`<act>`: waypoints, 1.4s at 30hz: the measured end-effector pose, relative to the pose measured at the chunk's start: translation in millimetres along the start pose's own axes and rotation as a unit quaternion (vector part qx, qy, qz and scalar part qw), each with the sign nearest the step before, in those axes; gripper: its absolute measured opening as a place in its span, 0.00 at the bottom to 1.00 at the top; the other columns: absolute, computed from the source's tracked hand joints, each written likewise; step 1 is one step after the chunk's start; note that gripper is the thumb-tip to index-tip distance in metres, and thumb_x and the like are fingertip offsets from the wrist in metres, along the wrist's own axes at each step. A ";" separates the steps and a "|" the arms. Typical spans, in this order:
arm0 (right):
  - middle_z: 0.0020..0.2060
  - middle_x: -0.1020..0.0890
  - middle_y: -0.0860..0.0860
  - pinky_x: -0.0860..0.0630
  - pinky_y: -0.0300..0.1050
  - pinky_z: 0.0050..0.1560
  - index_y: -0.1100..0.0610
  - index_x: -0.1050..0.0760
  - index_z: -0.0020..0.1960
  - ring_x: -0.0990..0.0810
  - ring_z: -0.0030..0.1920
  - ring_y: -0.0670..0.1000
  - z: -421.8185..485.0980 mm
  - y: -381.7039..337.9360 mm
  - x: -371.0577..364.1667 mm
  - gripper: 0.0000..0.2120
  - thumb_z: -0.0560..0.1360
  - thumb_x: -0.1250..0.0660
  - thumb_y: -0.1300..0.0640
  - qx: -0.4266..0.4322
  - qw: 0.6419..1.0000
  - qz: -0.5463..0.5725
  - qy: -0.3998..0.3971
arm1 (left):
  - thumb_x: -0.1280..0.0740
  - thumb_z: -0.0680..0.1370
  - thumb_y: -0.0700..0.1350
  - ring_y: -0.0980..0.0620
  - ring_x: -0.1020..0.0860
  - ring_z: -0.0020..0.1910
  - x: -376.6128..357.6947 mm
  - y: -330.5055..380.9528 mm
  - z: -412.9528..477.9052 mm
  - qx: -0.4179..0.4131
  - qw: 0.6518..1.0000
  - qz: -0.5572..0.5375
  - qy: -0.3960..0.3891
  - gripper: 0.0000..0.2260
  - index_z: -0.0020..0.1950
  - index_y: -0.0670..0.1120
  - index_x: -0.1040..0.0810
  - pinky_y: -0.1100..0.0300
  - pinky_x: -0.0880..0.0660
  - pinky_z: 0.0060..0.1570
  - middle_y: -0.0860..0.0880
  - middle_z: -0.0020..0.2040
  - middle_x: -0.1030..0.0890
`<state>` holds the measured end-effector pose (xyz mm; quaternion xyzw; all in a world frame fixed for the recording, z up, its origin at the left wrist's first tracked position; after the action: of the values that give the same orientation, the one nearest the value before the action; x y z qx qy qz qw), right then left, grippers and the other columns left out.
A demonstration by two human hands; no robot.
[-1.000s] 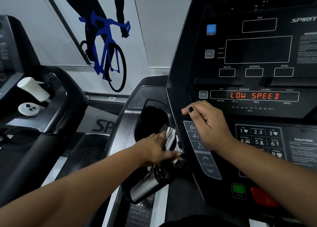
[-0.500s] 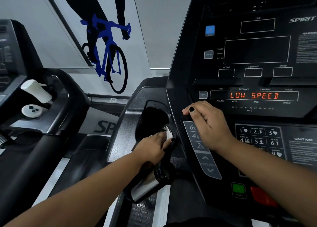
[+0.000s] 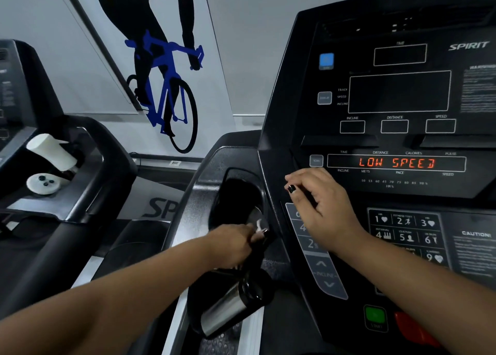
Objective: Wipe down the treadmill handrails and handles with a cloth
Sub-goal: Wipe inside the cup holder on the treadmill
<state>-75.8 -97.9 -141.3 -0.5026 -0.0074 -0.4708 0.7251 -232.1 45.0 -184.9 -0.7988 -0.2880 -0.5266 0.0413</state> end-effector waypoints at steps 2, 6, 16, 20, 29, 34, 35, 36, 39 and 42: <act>0.54 0.22 0.47 0.33 0.29 0.59 0.57 0.21 0.52 0.26 0.59 0.44 0.8 0.1 -1.0 0.12 0.76 0.39 0.53 -0.003 1.000 -0.024 -0.001 | 0.41 0.79 0.40 0.40 0.26 0.63 -6.3 6.4 14.0 0.060 0.991 -0.123 -0.014 0.16 0.67 0.42 0.30 0.49 0.30 0.64 0.41 0.64 0.24; 0.62 0.26 0.45 0.34 0.25 0.57 0.55 0.24 0.59 0.31 0.65 0.40 0.3 -0.2 -3.1 0.12 0.76 0.35 0.60 -0.019 0.998 -0.060 -0.022 | 0.43 0.81 0.32 0.38 0.35 0.73 -3.1 15.2 33.6 0.068 0.976 -0.206 -0.020 0.22 0.75 0.36 0.39 0.50 0.38 0.72 0.36 0.72 0.34; 0.65 0.27 0.47 0.39 0.24 0.62 0.57 0.25 0.61 0.34 0.68 0.44 -1.3 0.9 -3.0 0.15 0.74 0.34 0.62 0.020 0.986 -0.148 -0.076 | 0.48 0.83 0.57 0.40 0.24 0.61 -11.5 14.5 10.2 0.062 0.992 -0.085 0.070 0.21 0.67 0.43 0.31 0.51 0.29 0.60 0.40 0.61 0.22; 0.70 0.29 0.50 0.37 0.38 0.69 0.57 0.27 0.67 0.35 0.72 0.48 -1.7 9.4 8.0 0.20 0.77 0.39 0.53 0.071 0.963 -0.216 -0.146 | 0.55 0.79 0.66 0.45 0.23 0.58 -21.8 -6.4 -18.9 -0.067 0.981 0.108 0.146 0.30 0.59 0.45 0.27 0.56 0.35 0.64 0.45 0.54 0.19; 0.73 0.32 0.44 0.28 0.45 0.64 0.53 0.30 0.70 0.30 0.67 0.46 -4.4 13.6 17.9 0.25 0.76 0.44 0.46 0.083 0.949 -0.258 -0.163 | 0.56 0.81 0.66 0.50 0.23 0.48 -1.8 -41.0 -22.7 -0.100 0.954 0.229 0.165 0.30 0.42 0.48 0.23 0.55 0.36 0.68 0.51 0.39 0.21; 0.73 0.32 0.43 0.29 0.45 0.65 0.52 0.29 0.70 0.32 0.68 0.45 -4.8 14.6 18.4 0.24 0.77 0.44 0.46 0.092 0.948 -0.261 -0.158 | 0.65 0.79 0.64 0.41 0.21 0.50 -0.3 -4.3 1.5 -0.029 0.981 0.173 0.086 0.38 0.46 0.43 0.21 0.53 0.31 0.58 0.42 0.44 0.18; 0.73 0.33 0.43 0.29 0.45 0.66 0.52 0.30 0.70 0.32 0.69 0.45 -5.1 14.3 17.9 0.24 0.77 0.44 0.46 0.091 0.948 -0.263 -0.158 | 0.63 0.81 0.63 0.41 0.21 0.53 -3.1 0.3 6.3 -0.002 0.990 0.122 0.071 0.36 0.50 0.42 0.20 0.53 0.30 0.56 0.41 0.49 0.18; 0.73 0.33 0.43 0.29 0.45 0.66 0.52 0.30 0.71 0.33 0.69 0.45 -5.2 14.2 17.2 0.24 0.77 0.45 0.46 0.089 0.947 -0.265 -0.158 | 0.59 0.83 0.62 0.41 0.22 0.57 -3.9 5.6 9.9 0.023 0.997 0.056 0.051 0.32 0.56 0.43 0.21 0.53 0.30 0.58 0.41 0.54 0.18; 0.74 0.34 0.44 0.29 0.45 0.66 0.53 0.31 0.71 0.34 0.70 0.46 -5.8 12.4 15.2 0.24 0.77 0.45 0.47 0.086 0.945 -0.272 -0.158 | 0.54 0.85 0.53 0.45 0.34 0.73 -5.3 12.3 25.9 0.071 0.991 -0.107 -0.022 0.22 0.77 0.49 0.36 0.54 0.38 0.72 0.46 0.75 0.32; 0.74 0.34 0.46 0.29 0.44 0.66 0.54 0.31 0.71 0.34 0.69 0.47 -6.2 10.9 13.3 0.24 0.77 0.45 0.48 0.090 0.939 -0.288 -0.165 | 0.51 0.84 0.39 0.46 0.43 0.78 0.1 20.8 35.3 0.089 0.975 -0.202 -0.039 0.23 0.80 0.44 0.47 0.62 0.47 0.73 0.45 0.80 0.44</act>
<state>-63.8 -111.0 -145.8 -0.4823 -0.3131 -0.5673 0.5896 -192.7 40.7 -195.5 -0.7372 -0.4905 -0.4646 -0.0069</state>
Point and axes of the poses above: each hand's wrist, its own z-axis towards the middle knuckle, its own x-axis out of the back of the hand, y = z × x, the point moved 1 cm from there along z, towards the middle knuckle
